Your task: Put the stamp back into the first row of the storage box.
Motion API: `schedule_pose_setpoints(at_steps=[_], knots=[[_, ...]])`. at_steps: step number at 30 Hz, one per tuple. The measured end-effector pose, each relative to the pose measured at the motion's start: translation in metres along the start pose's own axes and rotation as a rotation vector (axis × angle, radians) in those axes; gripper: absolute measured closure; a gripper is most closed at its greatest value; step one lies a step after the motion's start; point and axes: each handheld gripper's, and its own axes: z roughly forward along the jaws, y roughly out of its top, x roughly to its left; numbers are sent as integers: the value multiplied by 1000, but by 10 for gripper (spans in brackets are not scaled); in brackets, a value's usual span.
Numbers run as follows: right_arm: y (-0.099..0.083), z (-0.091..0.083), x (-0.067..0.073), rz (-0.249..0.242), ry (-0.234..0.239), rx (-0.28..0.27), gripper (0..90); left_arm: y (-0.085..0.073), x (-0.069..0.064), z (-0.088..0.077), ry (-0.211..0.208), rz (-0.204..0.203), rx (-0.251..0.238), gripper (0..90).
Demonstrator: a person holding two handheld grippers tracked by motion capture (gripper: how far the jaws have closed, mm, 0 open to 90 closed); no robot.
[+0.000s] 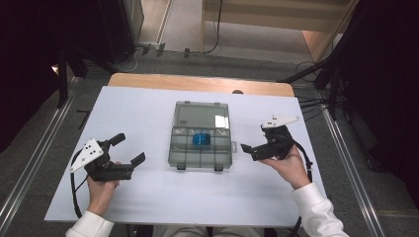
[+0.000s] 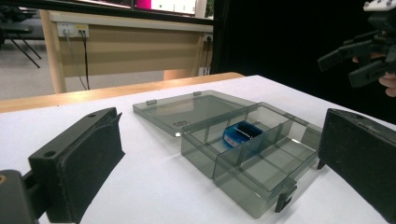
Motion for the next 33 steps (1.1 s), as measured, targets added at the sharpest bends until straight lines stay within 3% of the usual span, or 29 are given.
schedule_pose_setpoints(at_steps=[4,8,10,15,18,22,23,33], knots=[[-16,-4,1,34,-14,-15,0,0,-1,0,-1,5,6,0],[-29,-12,0,66,-26,-64,0,0,-1,0,-4,9,7,0],[-38,-16,0,86,-37,-113,0,0,-1,0,-4,8,7,0],[-56,-26,0,131,-54,-171,0,0,-1,0,-3,11,12,0],[-68,-32,-2,161,-63,-246,0,0,0,0,-1,10,13,0],[-82,-36,-4,159,-69,-303,0,0,-1,0,-2,10,8,0],[-92,-37,-3,152,-82,-340,0,0,-1,0,-2,11,8,0],[-120,-32,2,136,-105,-413,0,0,-2,1,-8,7,12,0]])
